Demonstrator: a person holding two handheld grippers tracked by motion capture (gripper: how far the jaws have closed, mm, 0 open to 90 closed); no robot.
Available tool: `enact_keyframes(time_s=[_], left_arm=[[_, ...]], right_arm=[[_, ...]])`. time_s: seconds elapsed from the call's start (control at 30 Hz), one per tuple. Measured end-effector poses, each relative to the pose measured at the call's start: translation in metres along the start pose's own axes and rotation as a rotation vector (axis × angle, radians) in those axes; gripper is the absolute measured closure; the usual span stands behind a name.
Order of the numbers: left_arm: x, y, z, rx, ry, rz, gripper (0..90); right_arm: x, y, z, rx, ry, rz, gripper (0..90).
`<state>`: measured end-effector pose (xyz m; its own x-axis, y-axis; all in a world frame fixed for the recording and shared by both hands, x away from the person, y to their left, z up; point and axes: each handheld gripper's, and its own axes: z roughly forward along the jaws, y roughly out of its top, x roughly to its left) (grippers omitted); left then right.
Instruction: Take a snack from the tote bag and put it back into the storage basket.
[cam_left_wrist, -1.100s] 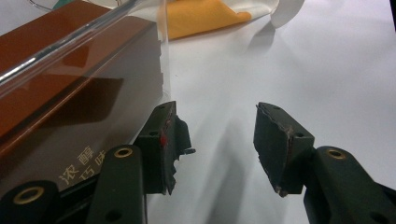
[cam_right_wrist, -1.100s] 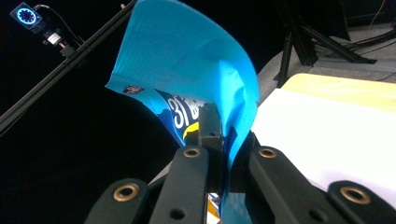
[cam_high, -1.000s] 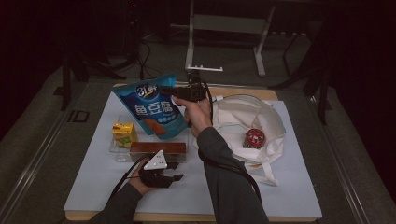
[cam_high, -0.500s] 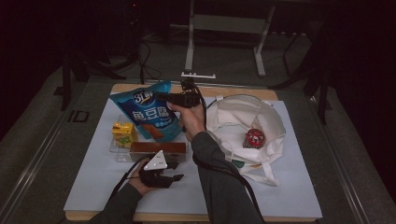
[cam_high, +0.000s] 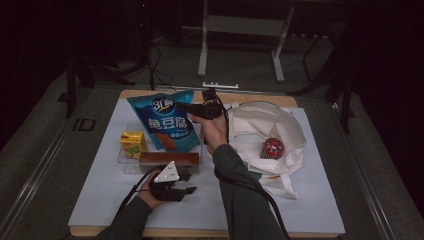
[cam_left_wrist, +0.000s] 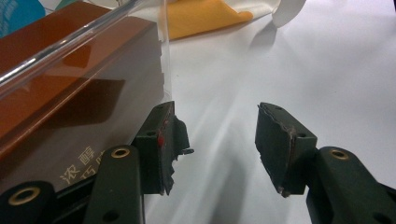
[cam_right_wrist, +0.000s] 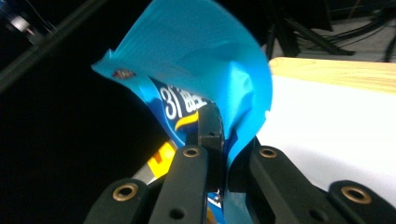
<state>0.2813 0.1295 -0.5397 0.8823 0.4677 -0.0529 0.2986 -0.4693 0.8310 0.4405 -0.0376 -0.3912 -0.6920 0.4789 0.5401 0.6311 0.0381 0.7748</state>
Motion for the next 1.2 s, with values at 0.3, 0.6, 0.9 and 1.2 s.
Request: enact_keyframes(time_s=[0.3, 0.6, 0.9, 1.2], left_arm=[[0.0, 0.0, 0.001, -0.001, 0.0, -0.006, 48.3], [-0.001, 0.0, 0.001, 0.001, 0.002, 0.0, 48.4], [-0.001, 0.0, 0.001, 0.002, 0.005, 0.004, 48.1], [-0.001, 0.0, 0.001, 0.004, 0.006, 0.005, 48.2]], right_arm=[[-0.006, -0.004, -0.014, 0.042, -0.069, -0.047, 84.2], [-0.014, -0.01, -0.022, 0.052, -0.114, -0.071, 76.6], [-0.006, -0.025, -0.025, 0.199, -0.238, -0.259, 66.3], [-0.003, -0.044, -0.018, 0.312, -0.309, -0.363, 66.1]])
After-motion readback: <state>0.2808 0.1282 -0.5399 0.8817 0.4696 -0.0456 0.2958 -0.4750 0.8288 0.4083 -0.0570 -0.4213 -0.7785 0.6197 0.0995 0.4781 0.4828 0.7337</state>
